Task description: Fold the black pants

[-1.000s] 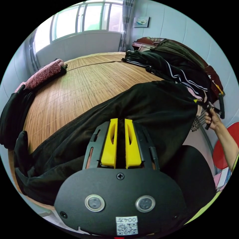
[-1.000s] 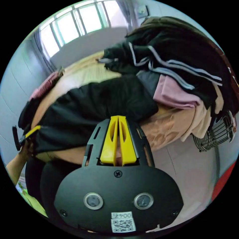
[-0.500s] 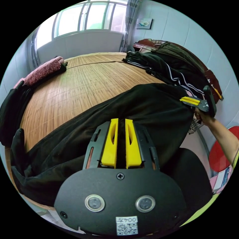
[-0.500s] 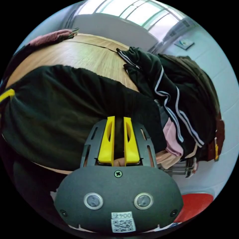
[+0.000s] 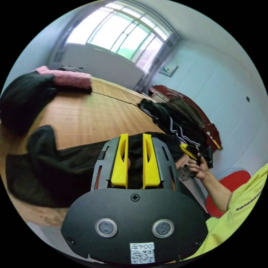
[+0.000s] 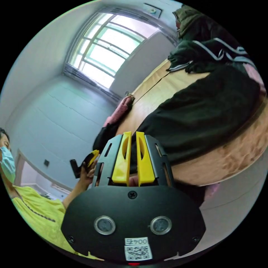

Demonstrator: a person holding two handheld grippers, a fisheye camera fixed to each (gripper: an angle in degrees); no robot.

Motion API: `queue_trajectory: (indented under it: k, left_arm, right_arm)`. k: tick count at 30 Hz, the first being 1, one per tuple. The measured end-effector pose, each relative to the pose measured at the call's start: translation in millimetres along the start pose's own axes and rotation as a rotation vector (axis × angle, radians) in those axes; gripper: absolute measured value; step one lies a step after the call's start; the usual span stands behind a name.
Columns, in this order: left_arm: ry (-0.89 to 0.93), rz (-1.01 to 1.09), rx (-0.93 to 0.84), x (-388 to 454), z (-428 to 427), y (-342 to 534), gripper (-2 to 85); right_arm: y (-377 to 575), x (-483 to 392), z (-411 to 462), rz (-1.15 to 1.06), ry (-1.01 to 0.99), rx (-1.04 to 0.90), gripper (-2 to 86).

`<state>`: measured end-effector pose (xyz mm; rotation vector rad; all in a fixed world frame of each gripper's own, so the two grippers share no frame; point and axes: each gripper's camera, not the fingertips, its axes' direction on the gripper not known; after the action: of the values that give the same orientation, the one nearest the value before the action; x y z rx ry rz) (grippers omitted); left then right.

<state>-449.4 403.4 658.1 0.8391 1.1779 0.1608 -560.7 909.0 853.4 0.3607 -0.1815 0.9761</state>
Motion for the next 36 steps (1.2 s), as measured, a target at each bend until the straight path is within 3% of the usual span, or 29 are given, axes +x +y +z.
queue_trajectory:
  k: [3, 6, 14, 16, 18, 24, 26, 28, 31, 34, 36]
  left_arm:
    - [-0.215, -0.222, -0.047, -94.8, -50.0, 9.2, 10.3]
    - [-0.192, -0.413, -0.121, -175.7, -66.5, 9.4, 14.9]
    - [-0.269, -0.329, -0.294, -218.2, -6.2, -22.0, 18.3]
    - [-0.189, -0.355, -0.259, -222.4, 2.8, -21.9, 15.2]
    - [-0.128, -0.38, -0.152, -220.2, -1.4, -15.8, 5.7]
    - [-0.278, -0.353, 0.258, -128.5, -132.3, -3.2, 3.4]
    - [-0.289, -0.312, 0.312, -102.3, -172.1, 10.3, 3.6]
    - [-0.344, -0.307, 0.311, -95.9, -190.8, 32.5, 4.2]
    - [-0.374, -0.483, 0.209, -144.1, -179.5, 94.4, 6.3]
    - [-0.31, -0.728, 0.073, -214.4, -151.9, 158.9, 7.9]
    - [-0.165, -0.794, 0.168, -232.2, -156.8, 188.5, 8.6]
  right_arm:
    - [26.9, 4.4, 24.7, 0.057, -0.131, -0.054, 2.4]
    - [46.8, 9.5, 41.4, 0.094, -0.132, -0.095, -0.1]
    - [40.8, 3.3, 49.6, 0.143, -0.018, -0.086, -0.7]
    - [36.2, 0.5, 51.2, 0.146, -0.001, -0.099, -0.7]
    - [33.4, -2.2, 51.7, 0.148, 0.01, -0.099, -0.7]
    - [26.3, -15.6, 55.3, 0.149, 0.013, -0.098, -0.7]
    - [24.5, -20.7, 56.9, 0.147, 0.006, -0.097, -0.7]
    - [22.4, -27.6, 59.2, 0.153, -0.001, -0.097, -0.7]
    - [19.7, -38.0, 62.2, 0.153, -0.008, -0.094, -0.7]
    - [17.0, -49.3, 65.5, 0.158, -0.009, -0.095, -0.6]
    - [15.2, -57.1, 68.0, 0.159, -0.006, -0.099, -0.5]
